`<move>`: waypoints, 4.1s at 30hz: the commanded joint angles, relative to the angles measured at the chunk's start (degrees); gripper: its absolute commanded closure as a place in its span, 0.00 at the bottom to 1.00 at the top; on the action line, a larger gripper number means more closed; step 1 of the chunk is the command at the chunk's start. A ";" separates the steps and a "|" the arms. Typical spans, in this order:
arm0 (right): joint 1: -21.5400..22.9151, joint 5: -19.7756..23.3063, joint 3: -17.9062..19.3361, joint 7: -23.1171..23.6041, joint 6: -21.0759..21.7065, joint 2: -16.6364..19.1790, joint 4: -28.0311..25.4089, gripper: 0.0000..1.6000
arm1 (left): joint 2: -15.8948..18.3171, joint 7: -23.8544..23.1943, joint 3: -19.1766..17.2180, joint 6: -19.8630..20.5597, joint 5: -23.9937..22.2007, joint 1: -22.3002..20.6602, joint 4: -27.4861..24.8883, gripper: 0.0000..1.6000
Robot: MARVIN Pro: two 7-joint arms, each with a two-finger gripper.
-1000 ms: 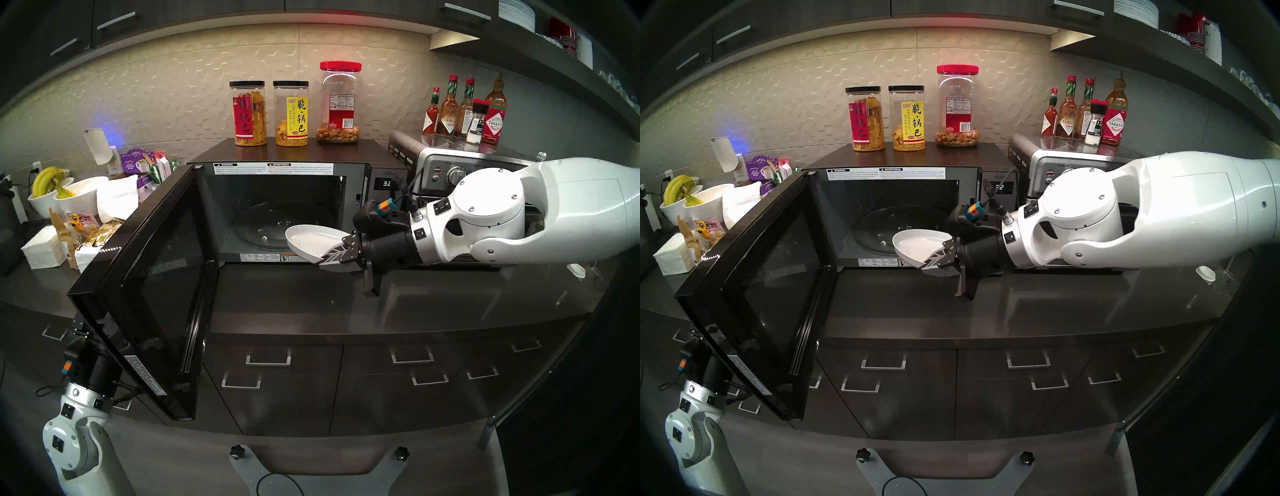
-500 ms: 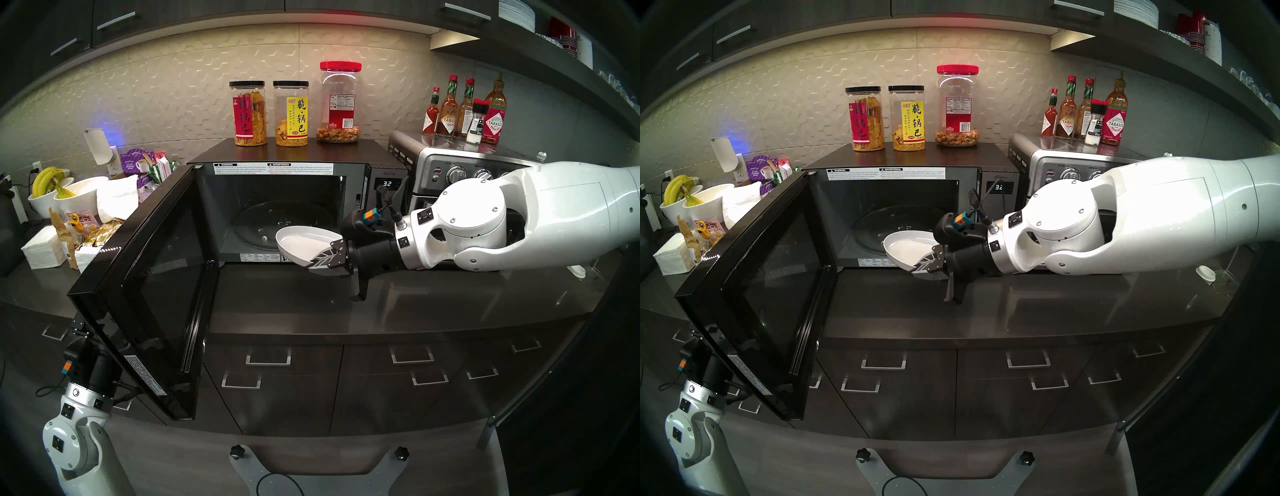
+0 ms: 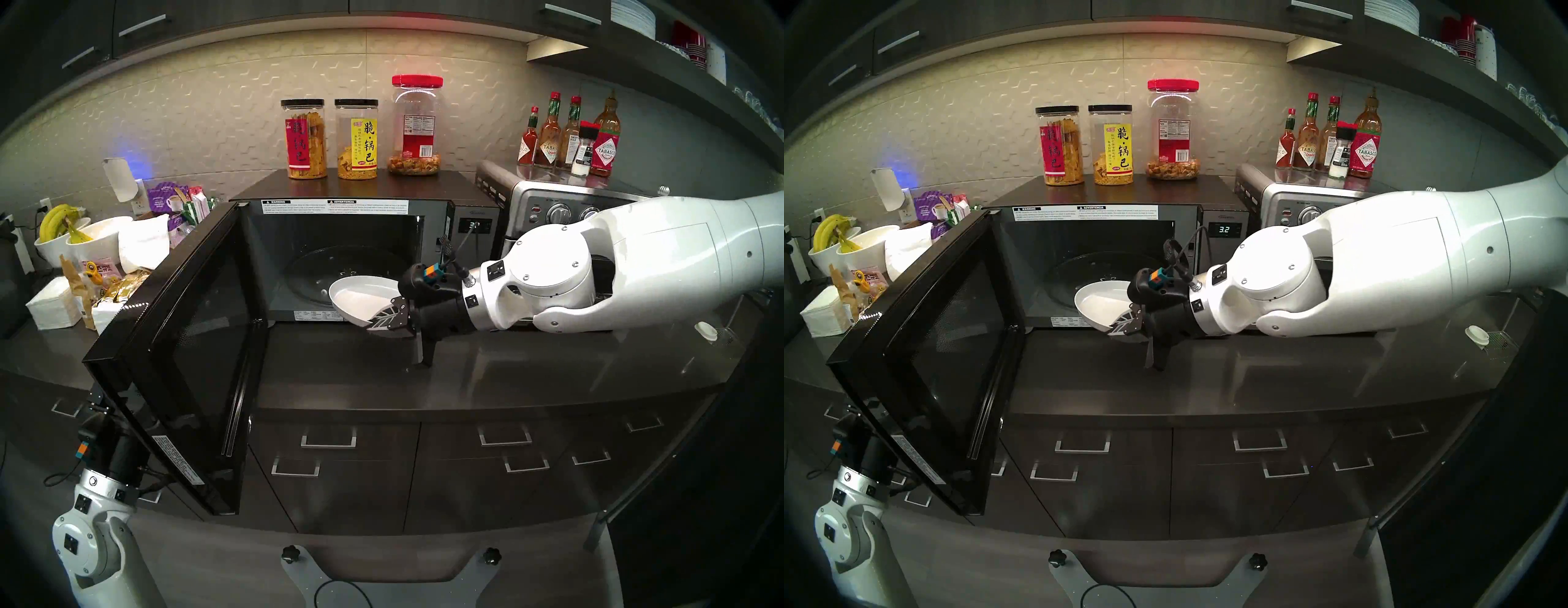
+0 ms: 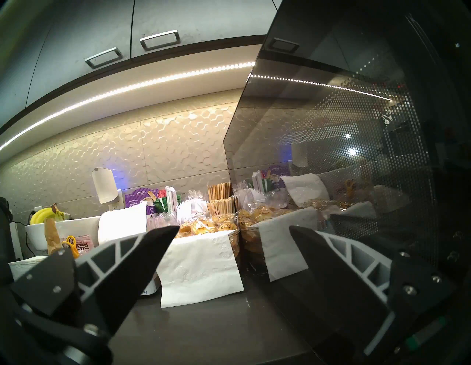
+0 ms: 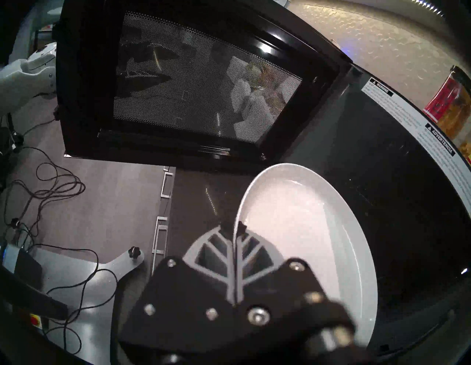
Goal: Open the microwave, put the plate inside, and close the door
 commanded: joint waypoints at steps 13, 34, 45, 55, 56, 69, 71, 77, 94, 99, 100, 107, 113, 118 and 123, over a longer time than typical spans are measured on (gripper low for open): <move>-4.33 1.86 3.45 -0.33 0.36 -8.44 7.84 1.00 | -0.14 -0.06 0.05 -0.06 -0.12 0.11 -1.21 0.00; -9.90 1.43 5.43 -3.01 -0.45 -14.89 17.32 1.00 | -0.13 -0.07 0.05 -0.07 -0.12 0.10 -1.19 0.00; -13.53 6.26 8.29 -5.00 1.65 -19.42 22.11 1.00 | -0.12 -0.07 0.05 -0.08 -0.13 0.10 -1.18 0.00; -15.89 7.07 9.49 -8.29 3.82 -23.40 27.04 1.00 | -0.13 -0.06 0.05 -0.07 -0.12 0.11 -1.19 0.00; -15.89 7.07 9.49 -8.29 3.82 -23.40 27.04 1.00 | -0.13 -0.06 0.05 -0.07 -0.12 0.11 -1.19 0.00; -17.52 6.61 9.59 -11.14 4.68 -25.69 31.06 1.00 | -0.14 -0.06 0.05 -0.06 -0.12 0.11 -1.20 0.00; -17.83 6.68 9.55 -11.26 4.57 -26.00 31.87 1.00 | -0.14 -0.06 0.05 -0.06 -0.12 0.11 -1.20 0.00; -18.14 6.72 9.20 -10.88 4.81 -26.59 33.45 1.00 | -0.14 -0.06 0.05 -0.05 -0.12 0.12 -1.22 0.00; -19.15 5.67 8.01 -6.44 6.28 -29.65 40.96 1.00 | -0.14 -0.06 0.05 -0.05 -0.12 0.12 -1.21 0.00; -19.36 5.35 8.28 -5.67 6.74 -30.56 42.46 1.00 | -0.14 -0.06 0.05 -0.05 -0.12 0.12 -1.21 0.00; -19.46 5.31 8.35 -5.57 6.86 -30.83 42.82 1.00 | -0.14 -0.06 0.05 -0.05 -0.12 0.12 -1.21 0.00; -20.39 5.37 8.76 -4.89 7.76 -32.72 45.34 1.00 | -0.14 -0.06 0.05 -0.05 -0.12 0.12 -1.21 0.00; -21.63 5.05 8.39 -4.10 8.82 -34.97 48.96 1.00 | -0.14 -0.05 0.05 -0.05 -0.12 0.12 -1.22 0.00; -22.17 4.76 8.28 -3.05 9.25 -36.00 51.19 1.00 | -0.14 -0.05 0.05 -0.05 -0.12 0.12 -1.22 0.00; -22.52 4.96 8.49 -1.88 9.64 -36.54 52.56 1.00 | -0.15 -0.05 0.05 -0.05 -0.12 0.12 -1.22 0.00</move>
